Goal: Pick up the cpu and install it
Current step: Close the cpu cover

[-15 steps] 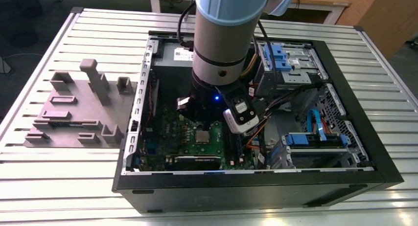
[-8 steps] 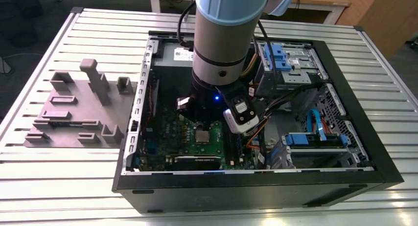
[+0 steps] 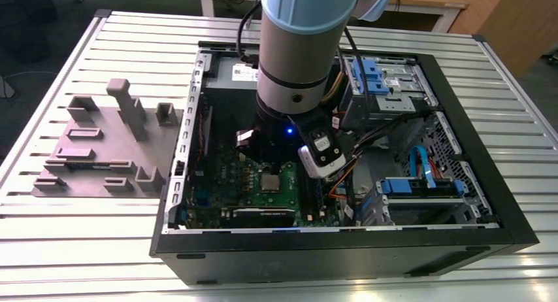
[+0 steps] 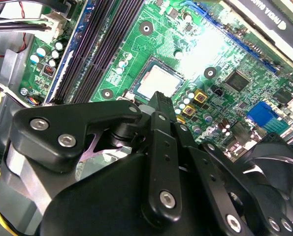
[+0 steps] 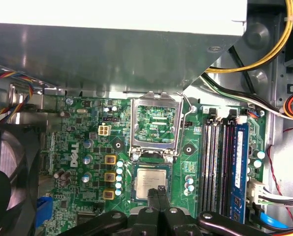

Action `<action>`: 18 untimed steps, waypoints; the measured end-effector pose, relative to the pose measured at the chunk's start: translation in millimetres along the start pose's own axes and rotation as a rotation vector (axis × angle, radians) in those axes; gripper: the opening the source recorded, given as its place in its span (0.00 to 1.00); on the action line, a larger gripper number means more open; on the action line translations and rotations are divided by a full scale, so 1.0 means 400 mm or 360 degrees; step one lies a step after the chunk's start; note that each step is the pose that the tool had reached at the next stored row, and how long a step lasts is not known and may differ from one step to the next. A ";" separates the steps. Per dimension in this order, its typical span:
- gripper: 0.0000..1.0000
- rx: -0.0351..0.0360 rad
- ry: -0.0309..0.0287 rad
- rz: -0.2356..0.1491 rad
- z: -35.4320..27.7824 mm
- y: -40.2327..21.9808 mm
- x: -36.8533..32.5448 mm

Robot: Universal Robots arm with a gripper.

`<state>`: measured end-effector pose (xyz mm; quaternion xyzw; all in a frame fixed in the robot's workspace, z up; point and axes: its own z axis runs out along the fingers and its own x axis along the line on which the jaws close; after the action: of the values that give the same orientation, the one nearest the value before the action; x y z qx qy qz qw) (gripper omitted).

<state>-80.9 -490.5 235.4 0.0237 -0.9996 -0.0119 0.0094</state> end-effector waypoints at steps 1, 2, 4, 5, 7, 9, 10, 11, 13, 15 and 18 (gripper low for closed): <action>0.10 0.0000 0.00000 0.0000 0.000 0.000 -0.005; 0.10 0.0000 0.00002 0.0000 0.000 0.000 -0.009; 0.10 0.0000 0.00002 0.0000 0.000 -0.001 -0.015; 0.10 0.0000 0.00003 -0.0001 0.000 -0.001 -0.015; 0.10 0.0001 0.00006 -0.0008 0.000 -0.001 -0.015; 0.10 0.0001 0.00006 -0.0011 -0.007 0.000 -0.015; 0.10 0.0000 0.00006 -0.0011 -0.013 0.000 -0.015; 0.10 0.0000 0.00005 -0.0011 -0.019 0.000 -0.015; 0.10 0.0000 0.00001 -0.0012 -0.034 0.000 -0.014; 0.10 0.0000 -0.00018 -0.0014 -0.044 0.000 -0.014; 0.10 0.0001 -0.00076 -0.0038 -0.048 0.001 -0.014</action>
<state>-75.0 -490.5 254.4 0.0356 -0.9993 -0.0118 0.0069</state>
